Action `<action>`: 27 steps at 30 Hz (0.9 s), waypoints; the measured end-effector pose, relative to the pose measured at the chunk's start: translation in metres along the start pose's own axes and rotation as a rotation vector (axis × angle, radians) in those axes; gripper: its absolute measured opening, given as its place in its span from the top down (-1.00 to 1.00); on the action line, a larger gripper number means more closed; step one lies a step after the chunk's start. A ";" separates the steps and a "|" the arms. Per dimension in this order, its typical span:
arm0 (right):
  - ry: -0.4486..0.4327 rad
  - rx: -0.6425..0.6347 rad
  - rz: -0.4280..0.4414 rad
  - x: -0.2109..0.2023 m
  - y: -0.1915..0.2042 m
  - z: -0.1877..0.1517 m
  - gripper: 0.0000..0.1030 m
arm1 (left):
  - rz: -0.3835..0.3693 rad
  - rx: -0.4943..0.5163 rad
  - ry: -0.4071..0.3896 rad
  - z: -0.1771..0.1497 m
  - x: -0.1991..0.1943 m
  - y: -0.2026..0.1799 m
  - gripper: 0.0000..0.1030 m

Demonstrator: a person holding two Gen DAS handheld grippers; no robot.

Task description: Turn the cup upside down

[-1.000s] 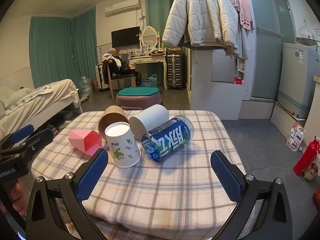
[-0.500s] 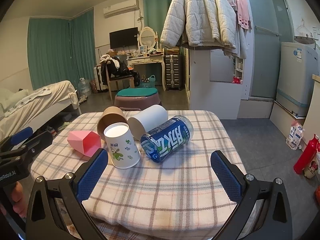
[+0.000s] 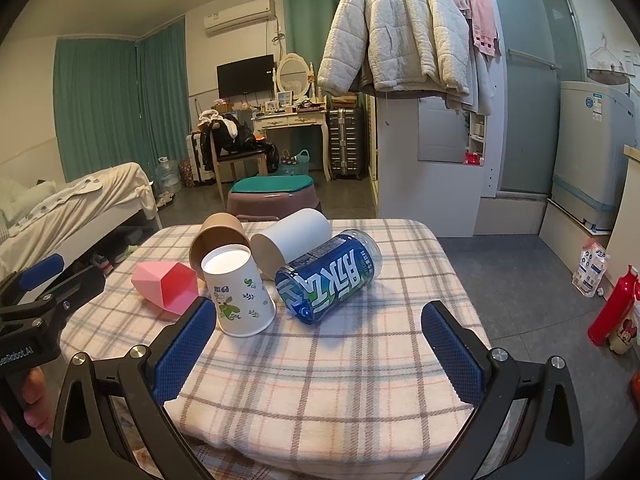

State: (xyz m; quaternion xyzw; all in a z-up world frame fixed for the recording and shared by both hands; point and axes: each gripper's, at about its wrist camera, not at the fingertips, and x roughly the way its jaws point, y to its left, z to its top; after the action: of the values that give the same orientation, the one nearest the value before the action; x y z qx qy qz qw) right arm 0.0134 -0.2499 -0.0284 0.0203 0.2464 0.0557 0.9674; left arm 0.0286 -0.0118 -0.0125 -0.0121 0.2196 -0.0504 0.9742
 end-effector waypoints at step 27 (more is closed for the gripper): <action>0.019 0.000 0.006 0.004 0.001 -0.003 -1.00 | 0.001 0.011 0.008 -0.001 0.001 -0.003 -1.00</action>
State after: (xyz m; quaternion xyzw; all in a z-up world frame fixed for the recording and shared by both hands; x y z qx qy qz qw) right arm 0.0152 -0.2488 -0.0332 0.0205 0.2553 0.0586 0.9649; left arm 0.0292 -0.0150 -0.0135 -0.0063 0.2232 -0.0510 0.9734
